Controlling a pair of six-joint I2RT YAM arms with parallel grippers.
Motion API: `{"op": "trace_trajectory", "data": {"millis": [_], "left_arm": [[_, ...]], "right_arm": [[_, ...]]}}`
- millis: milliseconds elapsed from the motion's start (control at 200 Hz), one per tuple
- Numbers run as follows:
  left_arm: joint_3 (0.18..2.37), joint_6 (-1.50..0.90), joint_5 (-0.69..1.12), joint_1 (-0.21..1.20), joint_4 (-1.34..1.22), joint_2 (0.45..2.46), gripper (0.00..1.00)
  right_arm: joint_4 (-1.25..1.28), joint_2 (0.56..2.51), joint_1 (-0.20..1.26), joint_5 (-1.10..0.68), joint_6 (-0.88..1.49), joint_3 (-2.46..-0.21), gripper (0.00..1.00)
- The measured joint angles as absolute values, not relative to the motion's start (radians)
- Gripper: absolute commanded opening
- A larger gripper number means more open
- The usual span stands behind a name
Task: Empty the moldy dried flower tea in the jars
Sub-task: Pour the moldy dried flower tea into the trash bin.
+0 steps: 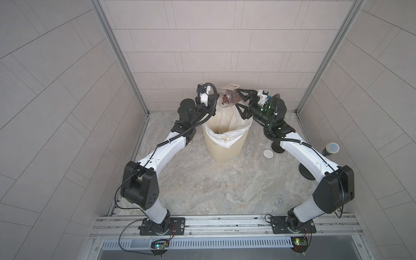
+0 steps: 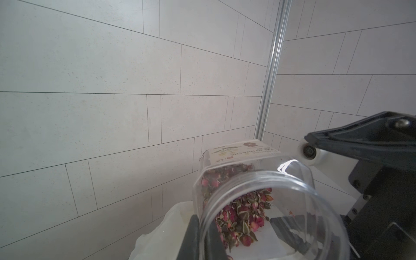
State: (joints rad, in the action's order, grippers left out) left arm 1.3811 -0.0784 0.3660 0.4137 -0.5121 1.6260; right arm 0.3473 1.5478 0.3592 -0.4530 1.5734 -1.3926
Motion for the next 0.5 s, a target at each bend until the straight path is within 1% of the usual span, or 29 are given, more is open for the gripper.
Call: {"op": "trace_trajectory", "data": {"millis": [300, 500], "left_arm": [[1.259, -0.001, 0.393, 0.416, -0.707, 1.618, 0.0], [1.251, 0.077, 0.433, 0.44, -0.728, 1.613, 0.0]], "right_arm": [[0.333, 1.553, 0.359, -0.445, 1.599, -1.393, 1.0], [0.341, 1.567, 0.359, -0.445, 1.613, -1.393, 1.0]]}}
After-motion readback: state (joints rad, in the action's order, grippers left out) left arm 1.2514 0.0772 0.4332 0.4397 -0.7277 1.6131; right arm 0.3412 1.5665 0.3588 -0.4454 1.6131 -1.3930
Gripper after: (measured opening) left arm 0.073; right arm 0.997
